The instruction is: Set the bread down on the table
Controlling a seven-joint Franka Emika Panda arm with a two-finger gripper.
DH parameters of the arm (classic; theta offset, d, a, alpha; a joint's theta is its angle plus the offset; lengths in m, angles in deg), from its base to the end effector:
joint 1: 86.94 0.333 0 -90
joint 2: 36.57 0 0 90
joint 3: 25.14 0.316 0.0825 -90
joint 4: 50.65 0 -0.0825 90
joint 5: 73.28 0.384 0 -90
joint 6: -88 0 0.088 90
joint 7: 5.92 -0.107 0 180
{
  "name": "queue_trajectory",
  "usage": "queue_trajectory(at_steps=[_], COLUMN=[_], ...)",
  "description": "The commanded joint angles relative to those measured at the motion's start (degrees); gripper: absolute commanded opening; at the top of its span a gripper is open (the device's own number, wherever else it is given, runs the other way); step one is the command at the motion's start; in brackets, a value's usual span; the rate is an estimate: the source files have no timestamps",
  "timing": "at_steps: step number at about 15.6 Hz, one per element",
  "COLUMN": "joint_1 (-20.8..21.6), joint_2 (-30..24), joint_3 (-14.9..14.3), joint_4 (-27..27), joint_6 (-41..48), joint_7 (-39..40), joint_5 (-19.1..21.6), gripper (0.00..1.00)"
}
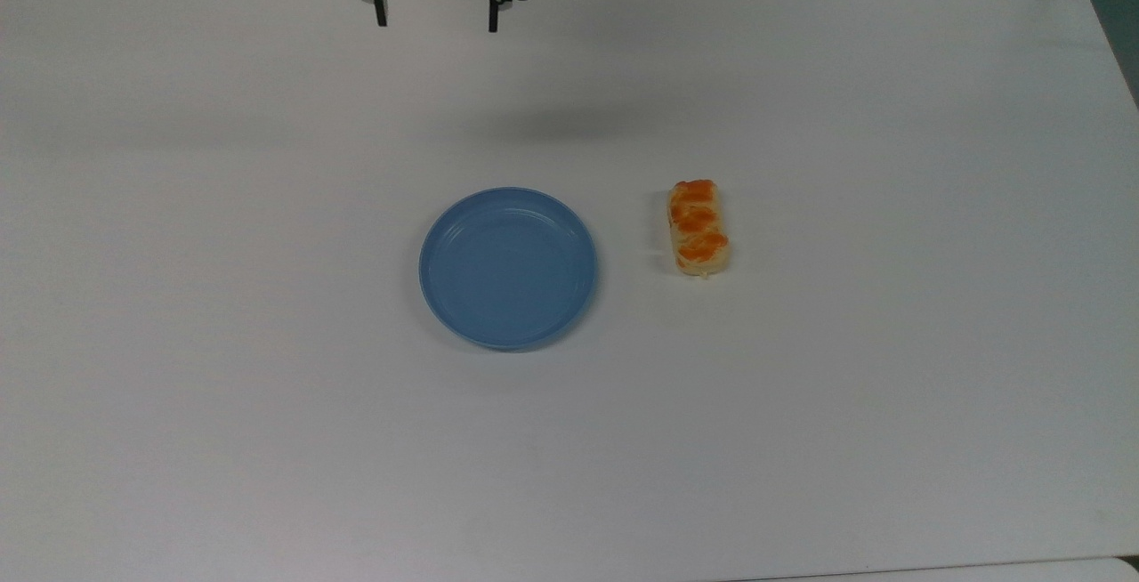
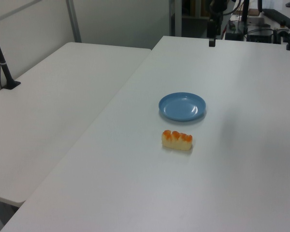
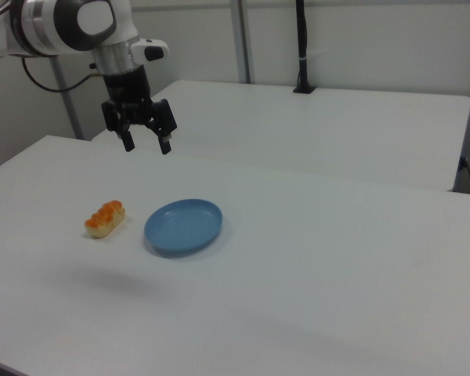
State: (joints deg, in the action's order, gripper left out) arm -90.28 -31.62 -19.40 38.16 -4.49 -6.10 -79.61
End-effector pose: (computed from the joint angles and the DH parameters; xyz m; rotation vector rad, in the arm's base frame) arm 0.5836 0.0107 0.5897 3.0386 0.0676 -0.0295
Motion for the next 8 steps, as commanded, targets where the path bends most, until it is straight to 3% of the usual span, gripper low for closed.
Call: queue_trajectory(at_steps=[1,8], joint_1=[-1.67,-2.11], joint_2=[-3.01,-3.98], joint_3=[-0.02,-0.46], joint_4=[1.27,1.19], joint_6=[1.79,2.23], joint_7=[1.06,1.06], joint_5=[0.17,0.26], gripper=[1.0,1.0])
